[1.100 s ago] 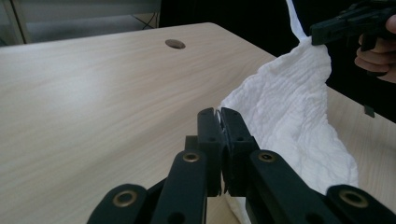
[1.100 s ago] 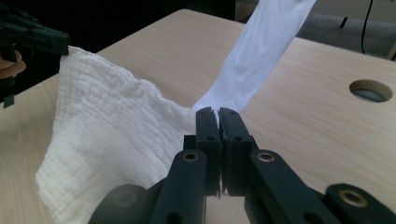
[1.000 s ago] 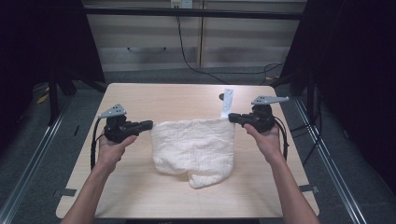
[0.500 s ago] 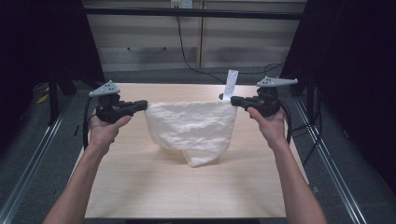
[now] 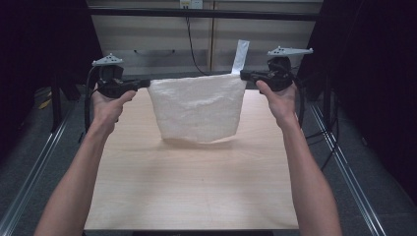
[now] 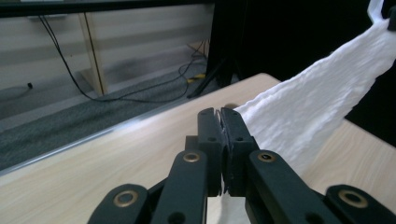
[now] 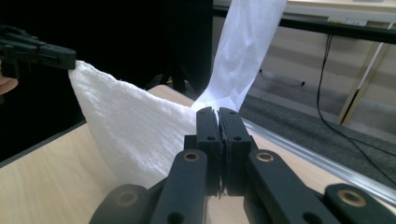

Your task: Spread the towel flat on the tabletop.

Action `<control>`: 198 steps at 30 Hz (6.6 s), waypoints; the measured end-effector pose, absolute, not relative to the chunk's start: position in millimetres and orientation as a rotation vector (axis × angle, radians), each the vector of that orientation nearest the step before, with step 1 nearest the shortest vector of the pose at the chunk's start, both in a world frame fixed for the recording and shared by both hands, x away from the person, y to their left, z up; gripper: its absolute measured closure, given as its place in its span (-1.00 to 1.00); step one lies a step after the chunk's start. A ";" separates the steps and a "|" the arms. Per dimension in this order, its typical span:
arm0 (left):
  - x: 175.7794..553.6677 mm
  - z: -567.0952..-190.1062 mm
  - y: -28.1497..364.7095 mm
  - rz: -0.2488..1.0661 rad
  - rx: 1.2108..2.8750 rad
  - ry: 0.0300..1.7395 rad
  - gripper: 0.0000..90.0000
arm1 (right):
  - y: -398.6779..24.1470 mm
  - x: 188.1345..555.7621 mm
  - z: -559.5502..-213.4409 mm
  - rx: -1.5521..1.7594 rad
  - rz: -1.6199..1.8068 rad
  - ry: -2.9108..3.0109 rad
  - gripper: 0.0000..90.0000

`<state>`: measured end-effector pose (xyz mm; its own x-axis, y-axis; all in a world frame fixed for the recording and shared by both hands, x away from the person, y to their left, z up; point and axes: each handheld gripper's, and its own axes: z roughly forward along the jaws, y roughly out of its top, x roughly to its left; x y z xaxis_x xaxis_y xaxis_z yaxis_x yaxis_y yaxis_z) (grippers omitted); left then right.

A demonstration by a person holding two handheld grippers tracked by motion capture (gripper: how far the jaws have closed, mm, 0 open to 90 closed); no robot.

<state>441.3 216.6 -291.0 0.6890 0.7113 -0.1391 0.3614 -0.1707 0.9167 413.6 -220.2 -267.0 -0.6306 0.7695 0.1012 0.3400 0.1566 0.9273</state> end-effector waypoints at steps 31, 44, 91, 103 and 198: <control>329.0 -437.1 226.0 0.154 1.930 0.765 0.95 | -231.3 312.5 -410.6 1.087 1.388 2.305 0.96; 301.3 -454.7 224.8 0.132 2.011 0.743 0.93 | -234.3 273.0 -438.0 1.116 1.386 2.345 0.95; 347.5 -481.9 189.8 0.104 2.083 0.838 0.48 | -206.3 312.3 -471.4 1.111 1.310 2.444 0.75; 350.4 -503.9 182.2 0.106 2.153 0.826 0.59 | -200.8 319.8 -504.6 1.193 1.206 2.522 0.70; 300.1 -502.1 183.8 -0.014 2.173 0.731 0.42 | -226.0 382.8 -496.2 1.298 1.153 2.371 0.92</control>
